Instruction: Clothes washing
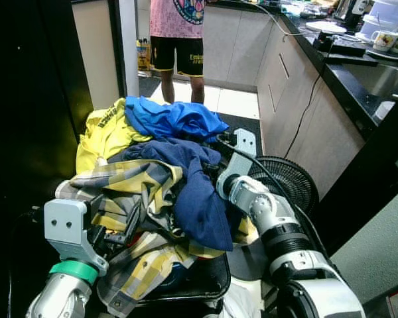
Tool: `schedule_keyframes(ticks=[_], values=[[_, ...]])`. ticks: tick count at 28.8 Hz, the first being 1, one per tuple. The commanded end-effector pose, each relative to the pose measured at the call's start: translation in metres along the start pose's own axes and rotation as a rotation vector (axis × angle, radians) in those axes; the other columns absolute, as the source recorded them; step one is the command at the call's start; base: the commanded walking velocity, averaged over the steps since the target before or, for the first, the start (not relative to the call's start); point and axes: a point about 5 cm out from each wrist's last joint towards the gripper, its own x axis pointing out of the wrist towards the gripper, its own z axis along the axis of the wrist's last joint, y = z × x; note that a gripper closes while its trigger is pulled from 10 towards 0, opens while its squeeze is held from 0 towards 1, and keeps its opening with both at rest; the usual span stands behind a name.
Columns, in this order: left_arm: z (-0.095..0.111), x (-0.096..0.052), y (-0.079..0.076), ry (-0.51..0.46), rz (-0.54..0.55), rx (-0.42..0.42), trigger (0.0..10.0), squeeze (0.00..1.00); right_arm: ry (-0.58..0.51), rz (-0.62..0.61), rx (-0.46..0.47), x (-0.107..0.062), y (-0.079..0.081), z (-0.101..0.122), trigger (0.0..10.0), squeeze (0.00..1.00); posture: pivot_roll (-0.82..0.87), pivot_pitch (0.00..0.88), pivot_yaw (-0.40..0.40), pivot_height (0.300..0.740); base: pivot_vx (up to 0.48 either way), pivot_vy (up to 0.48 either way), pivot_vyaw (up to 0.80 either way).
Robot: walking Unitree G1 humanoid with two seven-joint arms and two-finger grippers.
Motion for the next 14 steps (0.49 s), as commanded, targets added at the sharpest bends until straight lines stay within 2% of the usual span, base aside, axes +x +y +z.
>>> schedule_keyframes(ticks=[1,4,5,6,7,8,9,10,11,12,14], values=[[-0.003,-0.001,-0.002,0.018,-0.012,-0.008,10.0,0.00,0.076,-0.038,0.032,-0.002,-0.009,-0.018,0.0,0.00,0.10,0.075,-0.032,0.740,0.000,0.000,0.00],[-0.003,-0.001,-0.002,0.018,-0.012,-0.008,10.0,0.00,0.076,-0.038,0.032,-0.002,-0.009,-0.018,0.0,0.00,0.10,0.075,-0.032,0.740,0.000,0.000,0.00],[-0.003,-0.001,-0.002,0.017,-0.013,-0.006,10.0,0.00,0.026,0.002,0.052,-0.003,-0.003,-0.006,0.0,0.00,0.10,0.066,-0.031,0.740,0.000,0.000,0.00],[-0.003,-0.001,-0.002,0.017,-0.013,-0.006,10.0,0.00,0.026,0.002,0.052,-0.003,-0.003,-0.006,0.0,0.00,0.10,0.066,-0.031,0.740,0.000,0.000,0.00],[-0.003,-0.001,-0.001,0.015,-0.014,-0.004,10.0,0.00,-0.056,0.067,0.073,-0.007,0.006,0.011,0.0,0.00,0.10,0.057,-0.031,0.740,0.000,0.000,0.00],[-0.003,0.000,-0.001,0.013,-0.015,-0.003,10.0,0.00,-0.188,0.143,0.104,-0.014,0.019,0.038,0.0,0.00,0.10,0.050,-0.031,0.740,0.000,0.000,0.00],[-0.003,0.000,-0.001,0.013,-0.015,-0.003,10.0,0.00,-0.188,0.143,0.104,-0.014,0.019,0.038,0.0,0.00,0.10,0.050,-0.031,0.740,0.000,0.000,0.00],[-0.003,0.000,-0.001,0.010,-0.016,-0.003,10.0,0.00,-0.310,0.225,0.107,-0.024,0.032,0.064,0.0,0.00,0.10,0.046,-0.031,0.740,0.000,0.000,0.00],[-0.003,0.000,-0.001,0.010,-0.016,-0.003,10.0,0.00,-0.310,0.225,0.107,-0.024,0.032,0.064,0.0,0.00,0.10,0.046,-0.031,0.740,0.000,0.000,0.00],[-0.003,0.001,-0.001,0.007,-0.018,-0.002,10.0,0.00,-0.437,0.298,0.090,-0.036,0.046,0.089,0.0,0.00,0.10,0.042,-0.030,0.740,0.000,0.000,0.00],[-0.003,0.001,-0.001,0.007,-0.018,-0.002,10.0,0.00,-0.437,0.298,0.090,-0.036,0.046,0.089,0.0,0.00,0.10,0.042,-0.030,0.740,0.000,0.000,0.00]])
